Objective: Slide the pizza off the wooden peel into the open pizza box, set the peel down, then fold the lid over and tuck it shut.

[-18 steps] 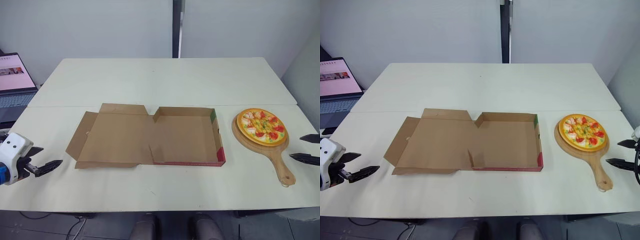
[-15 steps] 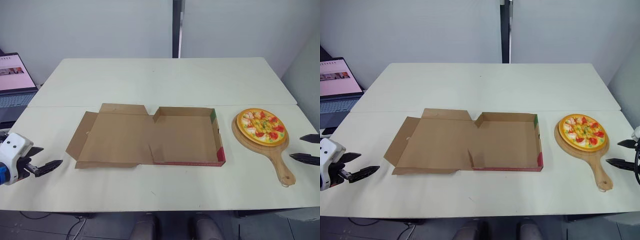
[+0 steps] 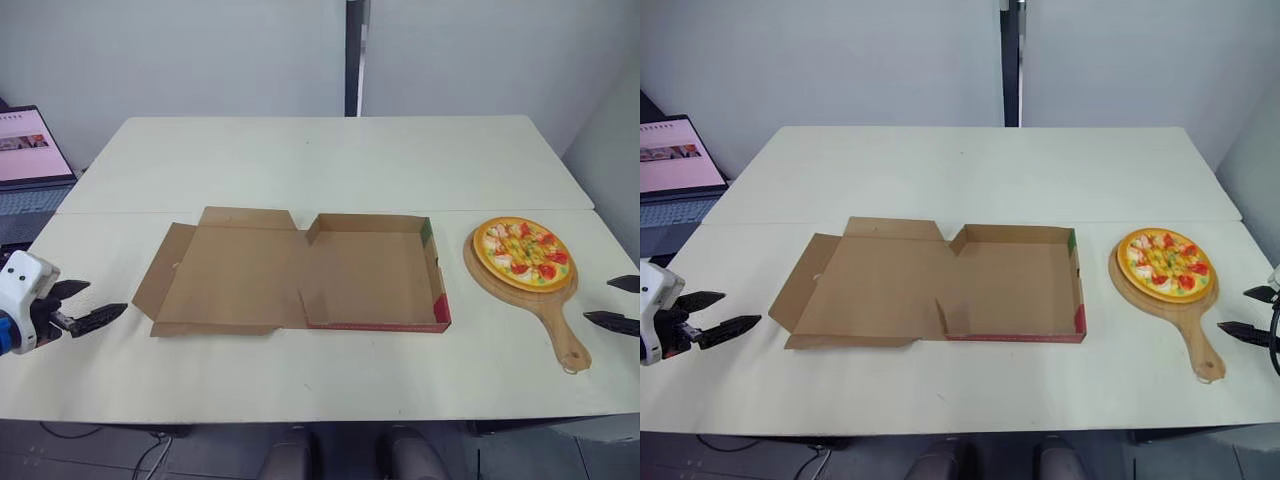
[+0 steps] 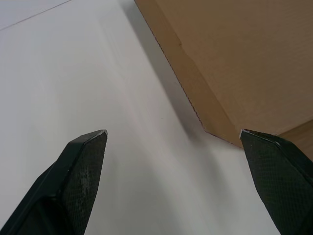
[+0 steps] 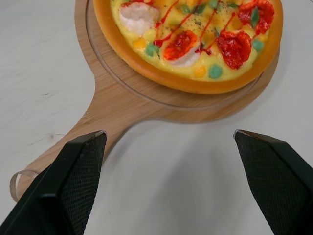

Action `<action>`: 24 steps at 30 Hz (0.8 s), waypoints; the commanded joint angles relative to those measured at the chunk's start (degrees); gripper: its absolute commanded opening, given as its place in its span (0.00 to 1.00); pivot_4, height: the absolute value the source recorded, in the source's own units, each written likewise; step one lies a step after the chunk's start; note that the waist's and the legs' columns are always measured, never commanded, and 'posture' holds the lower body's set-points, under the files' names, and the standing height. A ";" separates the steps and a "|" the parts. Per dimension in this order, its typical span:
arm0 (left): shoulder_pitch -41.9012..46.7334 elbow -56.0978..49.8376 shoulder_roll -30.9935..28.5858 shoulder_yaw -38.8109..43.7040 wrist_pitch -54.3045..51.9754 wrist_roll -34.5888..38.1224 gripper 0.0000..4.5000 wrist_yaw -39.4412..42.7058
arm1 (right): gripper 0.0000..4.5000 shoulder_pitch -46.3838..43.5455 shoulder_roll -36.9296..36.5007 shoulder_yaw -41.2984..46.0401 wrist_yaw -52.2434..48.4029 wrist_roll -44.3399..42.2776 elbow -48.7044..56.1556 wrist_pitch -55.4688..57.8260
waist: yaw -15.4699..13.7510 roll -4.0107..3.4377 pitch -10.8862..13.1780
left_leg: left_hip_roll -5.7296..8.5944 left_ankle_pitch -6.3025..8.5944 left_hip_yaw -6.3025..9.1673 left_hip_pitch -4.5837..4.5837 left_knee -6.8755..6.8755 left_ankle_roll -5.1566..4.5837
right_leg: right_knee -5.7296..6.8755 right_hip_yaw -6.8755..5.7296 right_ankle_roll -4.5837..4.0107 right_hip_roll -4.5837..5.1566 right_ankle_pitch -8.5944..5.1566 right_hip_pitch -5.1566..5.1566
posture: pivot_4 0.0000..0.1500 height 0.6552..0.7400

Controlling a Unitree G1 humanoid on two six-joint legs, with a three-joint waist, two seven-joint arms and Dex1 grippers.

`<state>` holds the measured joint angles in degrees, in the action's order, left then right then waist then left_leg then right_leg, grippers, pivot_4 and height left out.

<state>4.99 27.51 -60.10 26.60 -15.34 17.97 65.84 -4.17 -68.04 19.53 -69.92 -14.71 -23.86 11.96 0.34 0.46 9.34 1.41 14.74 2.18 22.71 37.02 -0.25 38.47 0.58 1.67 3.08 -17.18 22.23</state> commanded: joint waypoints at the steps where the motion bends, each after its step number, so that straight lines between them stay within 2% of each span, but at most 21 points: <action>1: 0.03 -1.14 -2.13 1.03 -0.81 1.56 1.00 2.32 | 0.99 1.14 -0.49 3.19 -0.28 -1.63 1.19 1.93 | 0.00 0.00 0.00 | 0.00 0.00 0.00 -0.03 0.00 0.00 | 0.05 0.01 0.00 0.00 0.00 0.00 | 1.00 1.00; 9: -0.04 -2.81 -1.66 1.39 -1.77 2.53 1.00 3.06 | 0.99 3.17 0.51 4.86 1.32 -1.69 3.39 2.07 | 0.11 0.02 0.00 | 0.00 -0.01 -0.23 -0.27 0.05 0.00 | 0.29 0.24 0.00 -0.01 -0.01 -0.04 | 1.00 1.00; 15: 2.69 -11.73 -1.04 -2.88 -6.44 4.94 1.00 5.98 | 0.99 6.72 2.47 8.64 4.06 -2.37 6.91 3.66 | -0.06 0.08 0.02 | 0.00 -0.01 -0.28 -0.28 0.07 0.00 | 0.34 0.28 0.01 -0.01 -0.02 -0.03 | 1.00 1.00; 21: 11.25 -23.56 1.95 -11.60 -10.90 7.73 1.00 6.71 | 0.99 15.78 6.29 17.74 6.25 -5.13 19.05 10.58 | -0.59 0.14 0.02 | 0.02 -0.01 -0.24 -0.20 0.18 0.00 | 0.36 0.27 0.03 -0.02 -0.01 -0.06 | 1.00 1.00; 24: 18.58 -31.34 4.26 -18.20 -14.93 10.98 1.00 8.61 | 0.99 22.11 11.15 22.75 9.65 -7.56 32.08 17.48 | -0.39 0.22 0.04 | 0.01 -0.01 -0.18 -0.21 0.16 0.00 | 0.38 0.26 0.03 -0.08 -0.02 -0.06 | 1.00 1.00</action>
<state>20.91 1.50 -56.02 10.22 -28.64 26.38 73.21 17.00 -57.82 39.10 -62.03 -19.98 1.37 26.23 -0.04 0.68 9.38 1.42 14.72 2.05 22.54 37.20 -0.24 38.86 0.82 1.71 2.97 -17.20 22.17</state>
